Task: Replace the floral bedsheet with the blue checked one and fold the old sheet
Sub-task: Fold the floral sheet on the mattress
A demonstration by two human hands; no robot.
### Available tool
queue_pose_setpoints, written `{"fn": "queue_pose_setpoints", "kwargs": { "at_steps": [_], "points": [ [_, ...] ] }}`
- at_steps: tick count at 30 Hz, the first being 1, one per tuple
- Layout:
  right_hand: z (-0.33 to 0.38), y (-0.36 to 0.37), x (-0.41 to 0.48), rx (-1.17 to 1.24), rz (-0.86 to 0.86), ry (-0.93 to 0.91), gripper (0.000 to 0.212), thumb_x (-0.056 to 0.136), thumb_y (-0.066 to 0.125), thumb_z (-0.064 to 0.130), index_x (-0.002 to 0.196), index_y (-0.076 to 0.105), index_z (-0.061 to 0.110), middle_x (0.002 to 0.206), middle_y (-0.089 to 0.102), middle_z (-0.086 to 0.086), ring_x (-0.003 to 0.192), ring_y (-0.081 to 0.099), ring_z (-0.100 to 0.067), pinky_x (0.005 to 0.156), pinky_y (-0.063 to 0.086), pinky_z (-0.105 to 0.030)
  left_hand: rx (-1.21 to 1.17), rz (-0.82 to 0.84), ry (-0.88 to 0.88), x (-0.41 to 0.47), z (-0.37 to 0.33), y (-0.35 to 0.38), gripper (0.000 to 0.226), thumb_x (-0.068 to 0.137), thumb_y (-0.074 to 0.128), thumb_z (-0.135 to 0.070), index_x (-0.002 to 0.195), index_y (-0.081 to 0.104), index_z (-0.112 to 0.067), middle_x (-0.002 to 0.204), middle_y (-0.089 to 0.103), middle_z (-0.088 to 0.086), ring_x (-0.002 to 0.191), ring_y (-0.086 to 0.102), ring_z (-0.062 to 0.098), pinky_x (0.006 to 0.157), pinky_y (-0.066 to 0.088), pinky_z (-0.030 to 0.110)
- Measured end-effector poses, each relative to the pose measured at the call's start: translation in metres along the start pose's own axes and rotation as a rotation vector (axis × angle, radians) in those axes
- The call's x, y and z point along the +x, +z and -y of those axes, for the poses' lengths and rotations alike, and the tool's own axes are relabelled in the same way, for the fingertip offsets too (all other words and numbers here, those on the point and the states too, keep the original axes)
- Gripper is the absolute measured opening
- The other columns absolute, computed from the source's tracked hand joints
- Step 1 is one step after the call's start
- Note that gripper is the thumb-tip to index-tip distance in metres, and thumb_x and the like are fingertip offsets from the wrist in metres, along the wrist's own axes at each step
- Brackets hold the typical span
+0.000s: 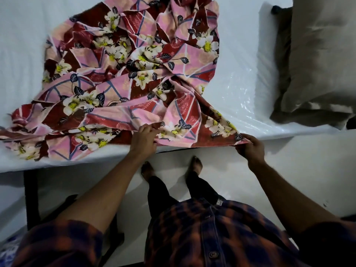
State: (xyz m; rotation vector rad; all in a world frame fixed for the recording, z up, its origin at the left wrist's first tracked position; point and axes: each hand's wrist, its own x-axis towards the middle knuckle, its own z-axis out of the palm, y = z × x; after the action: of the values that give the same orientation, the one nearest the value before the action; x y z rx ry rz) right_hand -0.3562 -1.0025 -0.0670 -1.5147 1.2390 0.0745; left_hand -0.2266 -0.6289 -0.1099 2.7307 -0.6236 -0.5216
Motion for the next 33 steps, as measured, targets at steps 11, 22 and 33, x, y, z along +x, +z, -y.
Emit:
{"fn": "queue_pose_setpoints", "kwargs": {
  "at_steps": [11,22,33],
  "points": [
    [0.051,0.050,-0.052,0.351,0.021,-0.039,0.056,0.084,0.032,-0.008,0.106,0.073,0.022,0.089,0.071,-0.012,0.061,0.062,-0.023,0.052,0.052,-0.027,-0.080,0.137,0.152,0.014,-0.133,0.027,0.079,0.073,0.076,-0.045,0.143,0.044,-0.027,0.132,0.052,0.003,0.119,0.049,0.027,0.093,0.046,0.044],
    [0.121,0.063,-0.058,0.541,0.157,-0.284,0.041,0.084,0.039,-0.009,0.092,0.073,0.012,0.085,0.072,-0.007,0.072,0.063,-0.024,0.062,0.048,-0.028,-0.450,-0.184,-0.126,0.023,-0.149,0.021,0.030,0.087,0.051,-0.017,0.112,0.067,-0.011,0.104,0.069,0.013,0.097,0.063,0.035,0.080,0.048,0.039],
    [0.155,0.196,-0.087,0.296,0.512,-0.556,0.039,0.085,0.040,-0.005,0.087,0.077,0.005,0.081,0.066,-0.017,0.068,0.055,-0.028,0.061,0.041,-0.038,-0.600,-0.151,-0.516,-0.044,-0.166,0.020,0.026,0.097,0.052,-0.020,0.116,0.063,-0.007,0.107,0.069,0.019,0.100,0.064,0.036,0.080,0.049,0.037]
  ]
}}
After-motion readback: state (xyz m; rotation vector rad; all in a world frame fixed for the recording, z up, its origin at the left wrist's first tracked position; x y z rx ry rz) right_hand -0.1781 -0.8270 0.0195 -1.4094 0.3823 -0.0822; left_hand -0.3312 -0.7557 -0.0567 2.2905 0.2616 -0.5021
